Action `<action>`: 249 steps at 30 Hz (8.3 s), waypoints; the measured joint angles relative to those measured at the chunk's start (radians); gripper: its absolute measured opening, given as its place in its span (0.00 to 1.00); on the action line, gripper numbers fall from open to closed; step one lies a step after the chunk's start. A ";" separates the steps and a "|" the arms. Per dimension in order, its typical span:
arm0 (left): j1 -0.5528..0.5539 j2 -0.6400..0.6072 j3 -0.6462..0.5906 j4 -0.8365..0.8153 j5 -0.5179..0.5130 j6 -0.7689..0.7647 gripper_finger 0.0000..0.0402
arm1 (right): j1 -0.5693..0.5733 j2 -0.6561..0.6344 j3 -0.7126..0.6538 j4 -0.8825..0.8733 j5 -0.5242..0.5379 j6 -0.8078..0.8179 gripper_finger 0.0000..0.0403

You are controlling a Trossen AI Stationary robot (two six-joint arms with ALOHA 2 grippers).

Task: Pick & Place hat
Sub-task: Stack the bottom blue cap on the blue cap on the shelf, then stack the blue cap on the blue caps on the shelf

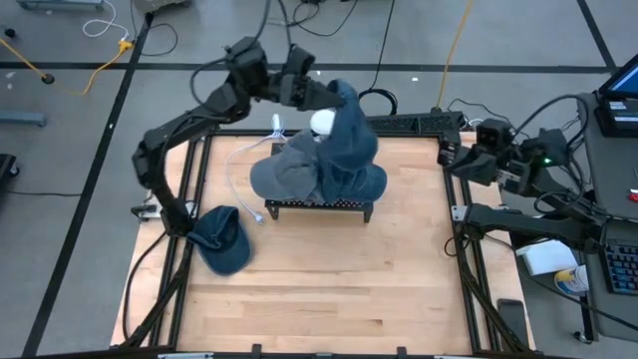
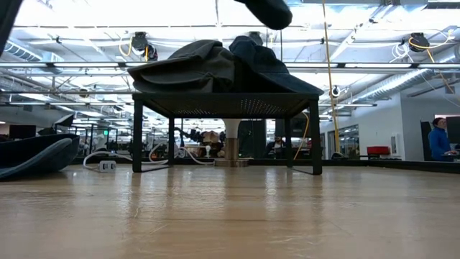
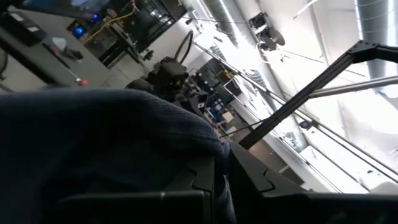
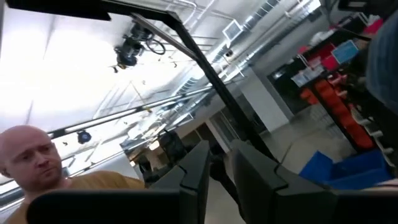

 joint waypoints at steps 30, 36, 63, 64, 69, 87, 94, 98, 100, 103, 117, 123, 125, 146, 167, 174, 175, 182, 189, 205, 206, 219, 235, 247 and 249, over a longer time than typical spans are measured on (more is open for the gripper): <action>-0.104 0.240 0.194 -0.497 -0.264 0.201 0.05 | 0.000 0.001 0.000 0.016 -0.002 -0.062 0.15; -0.109 0.241 0.194 -0.512 -0.270 0.175 0.05 | 0.000 0.000 0.000 0.016 -0.002 -0.063 0.15; -0.064 0.208 0.193 -1.087 -0.359 0.313 0.05 | 0.000 0.000 0.000 0.013 -0.027 -0.063 0.15; -0.058 0.201 0.193 -1.123 -0.374 0.317 0.05 | 0.000 0.001 0.000 0.009 -0.031 -0.063 0.15; -0.051 0.191 0.193 -1.181 -0.418 0.325 0.05 | 0.000 0.013 0.000 0.000 -0.036 -0.099 0.15; -0.125 0.209 0.194 -1.321 -0.723 0.360 0.05 | 0.000 0.083 0.000 -0.008 -0.084 -0.127 0.15; -0.145 0.218 0.194 -1.334 -0.790 0.369 0.11 | 0.000 0.095 0.000 -0.007 -0.108 -0.157 0.15; -0.145 0.219 0.193 -1.337 -0.798 0.394 0.26 | 0.000 0.098 0.000 -0.007 -0.109 -0.157 0.15; -0.144 0.219 0.193 -1.337 -0.807 0.395 0.34 | 0.000 0.098 0.000 -0.007 -0.112 -0.157 0.15; -0.134 0.219 0.193 -1.337 -0.801 0.394 0.46 | 0.000 0.098 0.000 -0.007 -0.134 -0.157 0.15; -0.102 0.186 0.193 -1.285 -0.710 0.344 0.72 | 0.000 0.098 0.000 -0.007 -0.136 -0.152 0.15; -0.100 0.134 0.193 -1.281 -0.721 0.335 0.73 | 0.000 0.098 0.000 -0.007 -0.136 -0.152 0.15; -0.100 0.103 0.193 -1.274 -0.718 0.340 0.73 | 0.000 0.098 0.000 -0.007 -0.135 -0.156 0.15; -0.319 -0.187 0.194 -1.486 -0.692 0.083 0.73 | 0.000 0.136 0.000 -0.007 -0.105 -0.140 0.15; -0.818 -0.183 0.193 -1.652 -0.628 0.447 0.73 | 0.000 0.156 0.000 -0.006 -0.047 -0.156 0.15; -1.018 -0.184 0.193 -1.652 -0.658 0.779 0.73 | 0.002 0.159 0.000 -0.006 -0.047 -0.121 0.15; -1.042 -0.184 0.193 -1.652 -0.658 0.808 0.73 | 0.002 0.159 0.000 -0.006 -0.047 -0.111 0.15; -1.182 -0.186 0.167 -1.652 -0.679 0.860 0.73 | 0.002 0.160 0.000 -0.007 -0.049 -0.102 0.15; -1.273 -0.200 0.005 -1.654 -0.760 0.876 0.73 | 0.002 0.161 0.000 -0.007 0.008 -0.141 0.15; -1.308 -0.200 -0.576 -1.593 -0.822 0.946 0.73 | 0.002 0.189 0.000 -0.007 0.032 -0.183 0.15; -1.308 -0.200 -0.612 -1.573 -0.821 0.949 0.73 | 0.002 0.192 0.000 -0.007 0.032 -0.183 0.15; -1.308 -0.200 -0.945 -1.275 -0.890 0.939 0.73 | 0.002 0.234 0.000 -0.007 0.028 -0.210 0.15; -1.322 -0.200 -1.120 -1.196 -0.955 0.941 0.54 | 0.002 0.245 0.000 -0.007 0.024 -0.184 0.15; -1.325 -0.199 -1.029 -1.222 -0.995 0.840 0.03 | 0.002 0.244 0.000 -0.007 0.024 -0.104 0.15; -1.318 -0.199 -0.981 -1.235 -0.985 0.843 0.02 | 0.002 0.240 0.000 -0.007 0.024 -0.103 0.15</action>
